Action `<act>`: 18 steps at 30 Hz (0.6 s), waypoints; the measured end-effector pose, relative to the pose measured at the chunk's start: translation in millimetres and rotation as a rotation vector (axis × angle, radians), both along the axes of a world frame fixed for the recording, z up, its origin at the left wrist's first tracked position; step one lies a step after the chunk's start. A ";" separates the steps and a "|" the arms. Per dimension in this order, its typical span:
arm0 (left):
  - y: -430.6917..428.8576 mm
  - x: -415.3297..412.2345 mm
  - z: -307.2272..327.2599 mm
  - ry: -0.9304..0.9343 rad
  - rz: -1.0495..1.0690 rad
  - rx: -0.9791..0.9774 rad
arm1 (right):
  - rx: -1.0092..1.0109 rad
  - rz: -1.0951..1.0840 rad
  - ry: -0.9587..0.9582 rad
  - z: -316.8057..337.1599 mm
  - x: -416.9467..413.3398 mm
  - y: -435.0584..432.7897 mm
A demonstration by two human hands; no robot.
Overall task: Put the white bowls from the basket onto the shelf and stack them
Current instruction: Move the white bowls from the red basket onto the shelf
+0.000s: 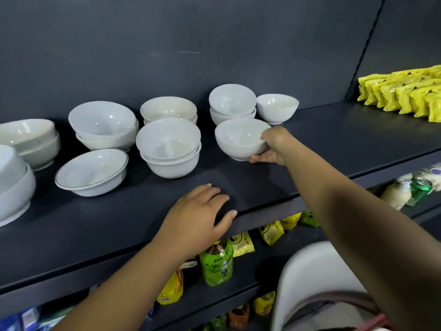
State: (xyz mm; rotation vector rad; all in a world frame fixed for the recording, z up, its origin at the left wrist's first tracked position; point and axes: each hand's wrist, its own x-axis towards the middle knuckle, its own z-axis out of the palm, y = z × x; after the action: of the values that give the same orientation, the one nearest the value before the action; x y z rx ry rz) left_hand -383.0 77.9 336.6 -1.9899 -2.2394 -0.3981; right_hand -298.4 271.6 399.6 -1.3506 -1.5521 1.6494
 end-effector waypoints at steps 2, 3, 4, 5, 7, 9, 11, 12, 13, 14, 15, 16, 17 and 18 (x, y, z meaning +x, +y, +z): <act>0.9 -0.9 -2.9 0.045 -0.007 0.056 | -0.037 0.015 0.074 -0.3 -2.9 -4.3; 0.4 -0.3 -2.6 0.056 -0.015 0.065 | -0.056 0.024 0.121 -1.6 -1.1 -7.0; -0.1 0.8 -1.6 0.068 -0.031 0.084 | -0.069 0.018 0.162 -4.1 2.9 -9.7; -0.5 1.3 -1.2 0.061 -0.048 0.110 | -0.065 -0.009 0.190 -6.0 8.7 -14.1; -2.8 8.4 3.9 -0.125 -0.098 0.162 | 0.072 -0.131 0.173 -12.9 30.2 -28.8; -2.8 25.3 7.3 -0.323 -0.170 0.225 | 0.366 -0.260 0.055 -26.7 66.2 -53.2; -0.8 49.1 7.7 -0.453 -0.273 0.250 | 0.569 -0.274 -0.172 -44.5 106.5 -87.6; 1.2 63.0 5.8 -0.498 -0.336 0.251 | 0.598 -0.274 -0.293 -54.2 126.6 -105.3; 1.3 78.7 1.6 -0.534 -0.379 0.245 | 0.593 -0.275 -0.401 -63.8 148.6 -122.4; 1.0 93.4 -4.6 -0.558 -0.400 0.224 | 0.572 -0.269 -0.488 -74.3 171.5 -136.8; 2.1 104.5 -10.8 -0.575 -0.409 0.199 | 0.543 -0.263 -0.557 -83.0 191.7 -148.2; 2.0 119.3 -19.6 -0.595 -0.434 0.159 | 0.498 -0.268 -0.625 -93.9 214.9 -160.4; 1.5 133.4 -28.9 -0.620 -0.459 0.109 | 0.454 -0.275 -0.681 -104.3 236.1 -172.1; -0.1 149.0 -38.9 -0.635 -0.483 0.048 | 0.406 -0.290 -0.724 -116.2 258.1 -183.5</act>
State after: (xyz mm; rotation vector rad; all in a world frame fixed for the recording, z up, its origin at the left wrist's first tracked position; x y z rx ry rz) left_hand -234.1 77.8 297.7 -2.6449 -1.9457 -1.2759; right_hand -40.3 88.1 283.4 -1.9250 -1.8157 0.6324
